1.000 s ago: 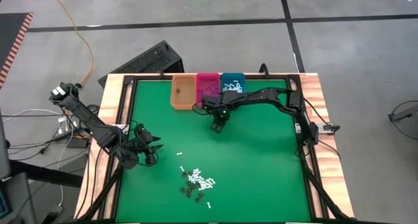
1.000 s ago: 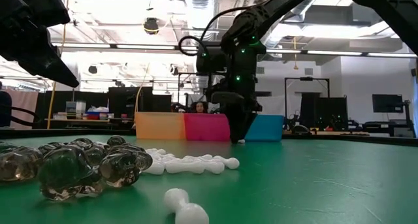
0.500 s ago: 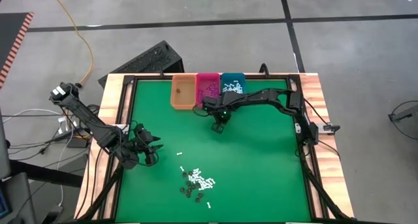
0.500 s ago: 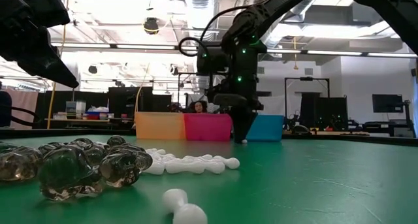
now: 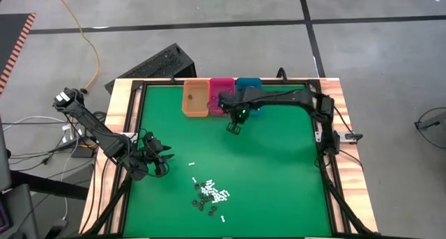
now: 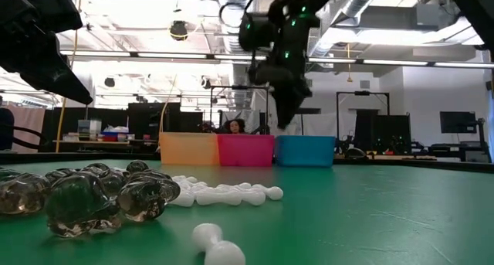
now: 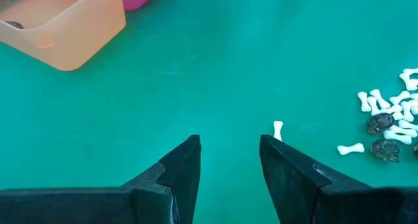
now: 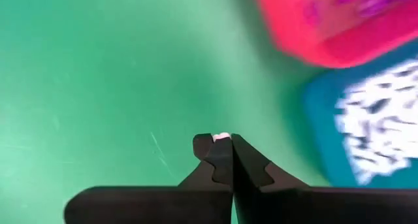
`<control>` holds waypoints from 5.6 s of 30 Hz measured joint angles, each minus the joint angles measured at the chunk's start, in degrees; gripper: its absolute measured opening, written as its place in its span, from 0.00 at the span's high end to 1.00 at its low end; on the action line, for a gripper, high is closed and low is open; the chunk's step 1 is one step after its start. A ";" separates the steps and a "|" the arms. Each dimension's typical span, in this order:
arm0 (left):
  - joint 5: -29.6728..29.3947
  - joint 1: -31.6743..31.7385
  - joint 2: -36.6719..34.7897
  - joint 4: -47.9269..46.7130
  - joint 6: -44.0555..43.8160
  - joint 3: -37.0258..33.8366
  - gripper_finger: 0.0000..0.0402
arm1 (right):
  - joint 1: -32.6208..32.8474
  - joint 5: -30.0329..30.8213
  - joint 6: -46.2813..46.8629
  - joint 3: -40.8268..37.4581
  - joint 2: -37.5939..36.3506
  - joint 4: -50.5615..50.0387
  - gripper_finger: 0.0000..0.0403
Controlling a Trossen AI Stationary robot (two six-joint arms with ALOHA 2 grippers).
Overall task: Sort Halloween decoration
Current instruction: Put the violet witch hat toy into the red bin, then put the white bone toy into the blue bin
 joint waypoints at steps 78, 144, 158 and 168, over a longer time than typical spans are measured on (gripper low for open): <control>1.70 0.00 0.38 0.23 -0.45 -0.01 0.63 | 41.08 5.22 48.78 1.24 12.85 18.67 0.67; 1.73 -0.01 0.38 0.02 0.09 0.00 0.63 | 38.60 -4.61 31.48 1.70 11.96 10.34 0.89; 1.68 0.01 0.38 0.02 0.09 -0.01 0.63 | 37.64 -3.36 26.59 6.35 12.33 4.91 0.96; 2.07 0.01 0.38 -0.02 0.09 0.01 0.63 | 31.05 -0.26 14.19 9.68 10.59 -8.45 0.96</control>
